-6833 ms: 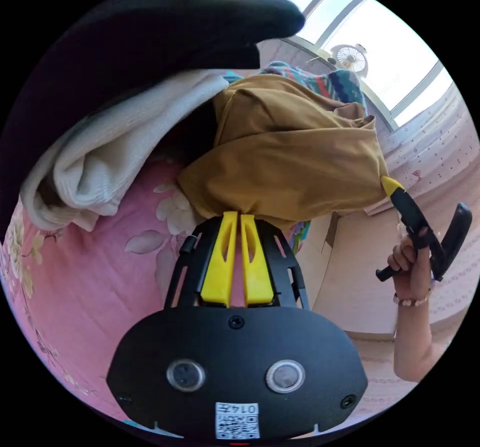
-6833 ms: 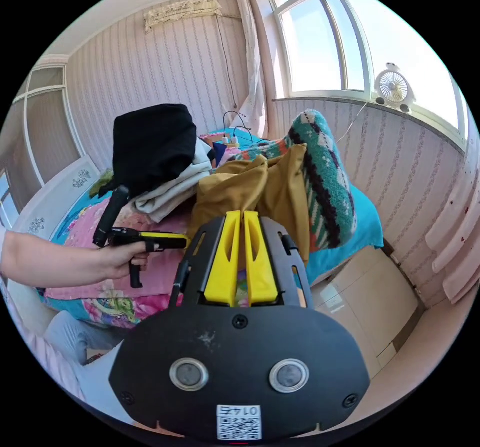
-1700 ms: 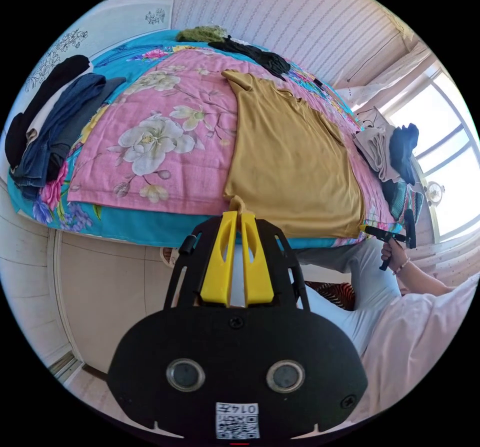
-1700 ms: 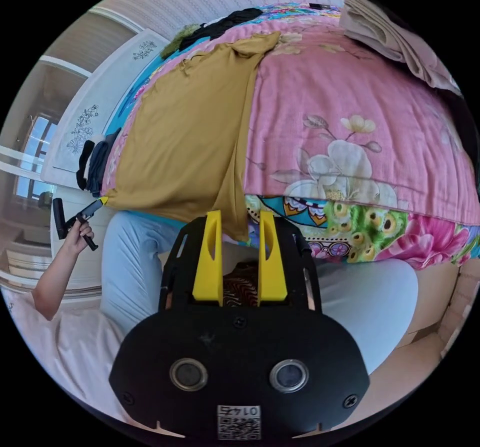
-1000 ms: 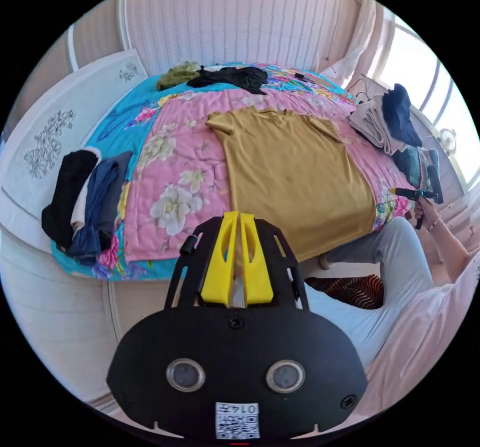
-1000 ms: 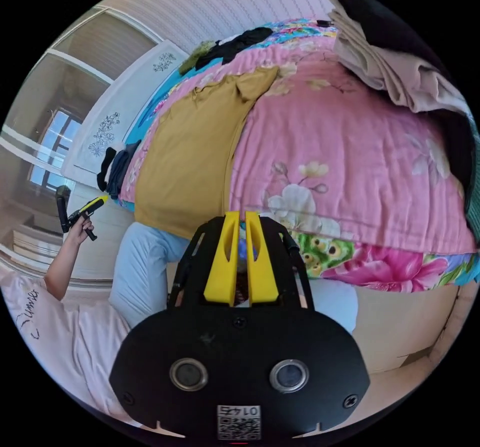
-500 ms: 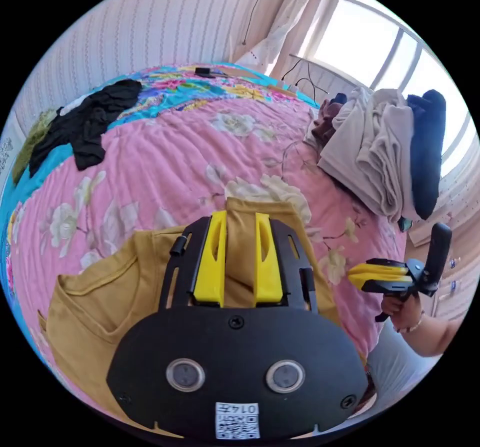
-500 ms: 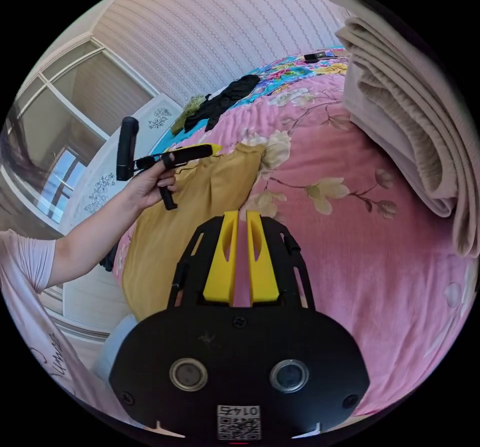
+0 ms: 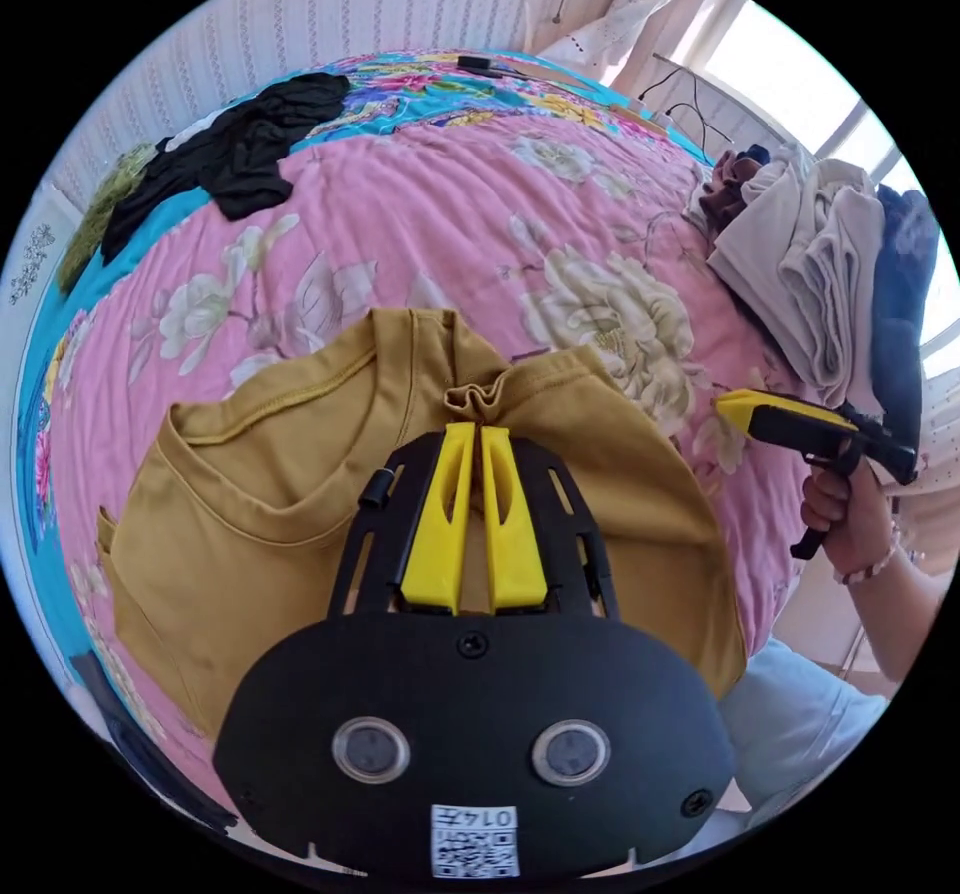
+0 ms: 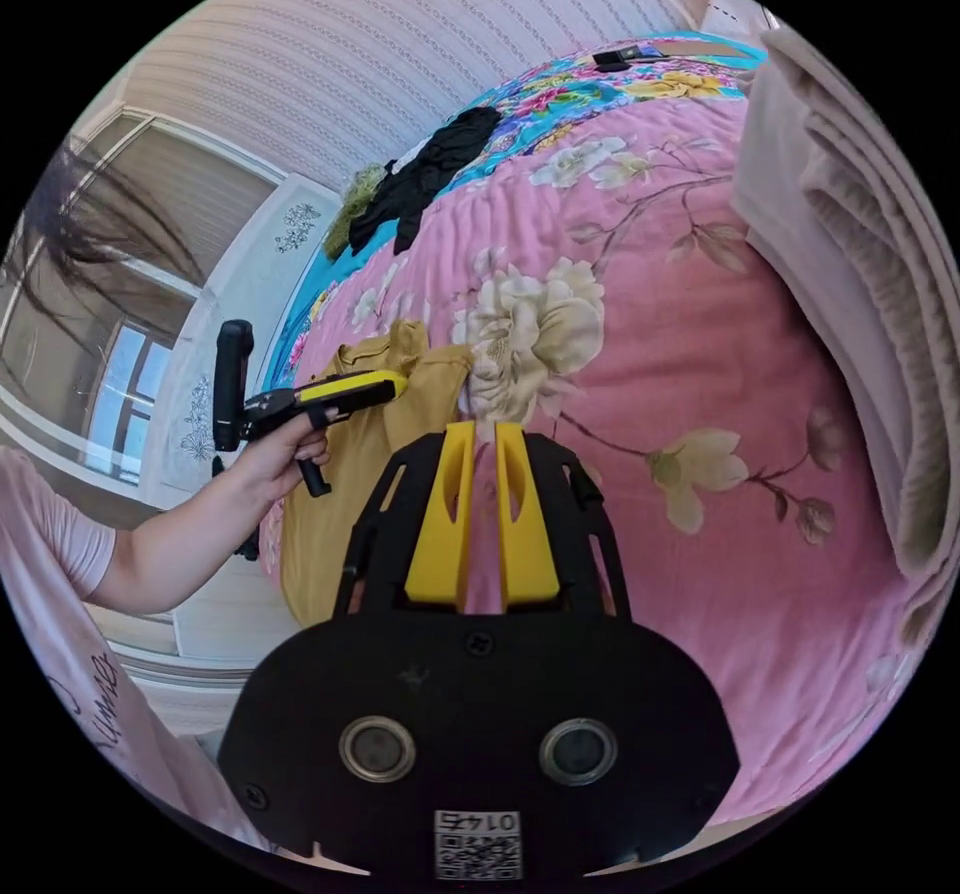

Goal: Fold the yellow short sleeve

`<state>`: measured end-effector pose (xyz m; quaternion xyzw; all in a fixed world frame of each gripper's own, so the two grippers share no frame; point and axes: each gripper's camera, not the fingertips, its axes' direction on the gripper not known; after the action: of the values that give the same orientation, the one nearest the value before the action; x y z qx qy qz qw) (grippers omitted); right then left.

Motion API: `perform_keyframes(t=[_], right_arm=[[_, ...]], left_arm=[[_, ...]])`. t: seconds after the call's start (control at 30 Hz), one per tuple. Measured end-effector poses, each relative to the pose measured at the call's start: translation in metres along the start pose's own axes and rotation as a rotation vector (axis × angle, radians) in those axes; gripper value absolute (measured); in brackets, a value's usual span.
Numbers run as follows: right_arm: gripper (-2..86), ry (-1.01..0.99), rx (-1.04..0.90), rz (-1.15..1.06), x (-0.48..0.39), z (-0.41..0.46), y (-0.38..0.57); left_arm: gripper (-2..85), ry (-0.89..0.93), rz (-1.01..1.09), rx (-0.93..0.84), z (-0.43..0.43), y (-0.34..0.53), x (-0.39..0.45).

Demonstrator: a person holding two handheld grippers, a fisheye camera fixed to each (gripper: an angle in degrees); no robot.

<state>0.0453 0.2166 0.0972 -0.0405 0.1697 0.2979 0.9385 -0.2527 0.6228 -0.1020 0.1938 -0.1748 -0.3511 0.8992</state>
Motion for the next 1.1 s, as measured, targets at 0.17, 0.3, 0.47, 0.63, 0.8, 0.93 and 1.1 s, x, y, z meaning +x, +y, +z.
perform_keyframes(t=[0.17,0.3,0.47,0.63,0.8,0.93,1.1], right_arm=[[7.6,-0.097,-0.030,0.014,-0.003,0.030,-0.026],[8.4,-0.121,-0.015,0.045,-0.004,0.053,-0.048],[2.3,-0.200,-0.036,0.100,0.009,0.057,-0.059],[0.9,-0.189,0.184,0.166,0.009,-0.014,-0.019],[0.6,0.010,0.315,0.269,0.012,-0.056,0.017],[0.6,0.115,0.314,0.395,0.032,-0.054,0.025],[0.8,0.072,0.322,0.523,0.042,-0.045,0.030]], left_arm=[[-1.0,0.059,-0.041,0.056,0.020,-0.001,-0.004],[-1.0,0.086,-0.037,0.075,0.022,-0.007,-0.004],[-1.0,0.091,0.081,0.172,0.005,-0.023,0.018],[-1.0,0.248,0.246,0.267,0.002,-0.056,0.063],[-0.7,0.354,0.464,0.214,0.032,-0.095,0.138],[1.1,0.297,0.502,0.060,0.077,-0.104,0.174],[5.8,0.344,0.500,0.117,0.062,-0.096,0.167]])
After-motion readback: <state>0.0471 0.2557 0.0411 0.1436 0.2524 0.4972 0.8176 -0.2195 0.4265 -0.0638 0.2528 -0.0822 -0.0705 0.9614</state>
